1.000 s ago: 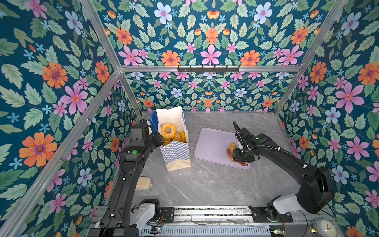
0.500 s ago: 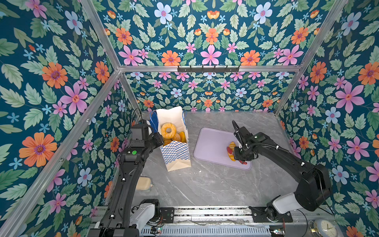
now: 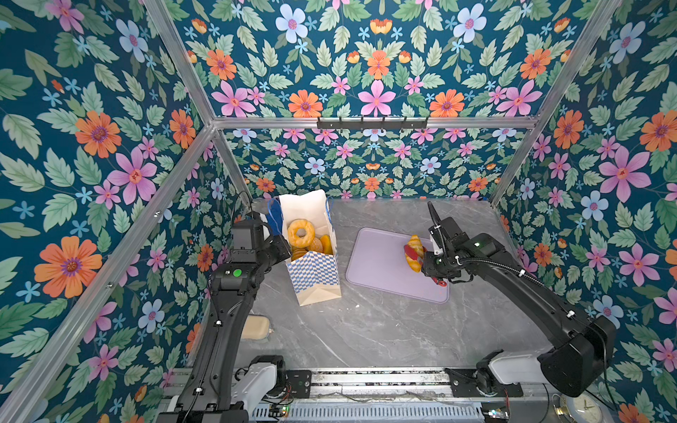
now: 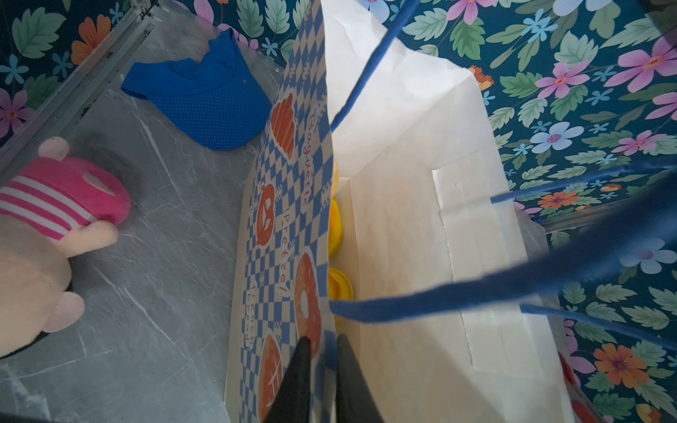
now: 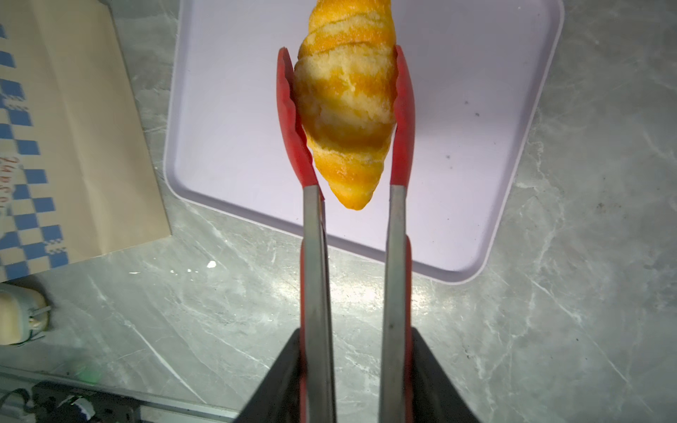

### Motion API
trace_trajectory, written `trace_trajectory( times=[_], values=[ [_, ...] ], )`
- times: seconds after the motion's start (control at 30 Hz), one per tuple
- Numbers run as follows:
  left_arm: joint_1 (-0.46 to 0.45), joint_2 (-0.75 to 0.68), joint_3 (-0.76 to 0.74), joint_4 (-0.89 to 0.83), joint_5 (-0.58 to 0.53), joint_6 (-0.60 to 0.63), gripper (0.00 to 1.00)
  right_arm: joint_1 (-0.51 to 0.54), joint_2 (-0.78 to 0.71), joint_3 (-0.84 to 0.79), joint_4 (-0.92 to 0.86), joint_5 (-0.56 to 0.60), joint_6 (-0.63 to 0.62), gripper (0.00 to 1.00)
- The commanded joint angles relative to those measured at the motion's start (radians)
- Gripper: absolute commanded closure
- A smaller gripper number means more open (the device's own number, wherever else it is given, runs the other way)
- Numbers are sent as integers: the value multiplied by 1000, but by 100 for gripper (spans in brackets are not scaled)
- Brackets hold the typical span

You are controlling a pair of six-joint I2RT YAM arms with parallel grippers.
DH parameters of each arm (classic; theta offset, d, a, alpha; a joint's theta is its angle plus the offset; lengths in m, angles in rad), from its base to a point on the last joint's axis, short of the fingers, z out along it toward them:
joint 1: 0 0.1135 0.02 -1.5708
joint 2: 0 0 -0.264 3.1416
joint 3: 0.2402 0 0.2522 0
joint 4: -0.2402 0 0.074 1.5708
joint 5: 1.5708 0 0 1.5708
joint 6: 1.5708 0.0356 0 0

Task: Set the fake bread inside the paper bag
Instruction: 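Close the right tongs on the croissant and lift it off the tray, then carry the croissant with the right tongs over the open paper bag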

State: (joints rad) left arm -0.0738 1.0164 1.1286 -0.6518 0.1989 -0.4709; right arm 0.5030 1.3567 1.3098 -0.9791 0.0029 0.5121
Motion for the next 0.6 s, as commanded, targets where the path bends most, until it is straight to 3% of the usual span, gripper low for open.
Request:
trace_trajectory(
  times=[0.0,0.3,0.57],
  values=[
    [0,-4,3,-6,-10,9,89,2,-18,35,-13,-22,5,59],
    [0,-5,7,-6,-7,7,94,1,-57,147,-6,-104,13,59],
    [0,-4,17,-9,-6,6,90,1,-65,244,22,-194,28,59]
  ],
)
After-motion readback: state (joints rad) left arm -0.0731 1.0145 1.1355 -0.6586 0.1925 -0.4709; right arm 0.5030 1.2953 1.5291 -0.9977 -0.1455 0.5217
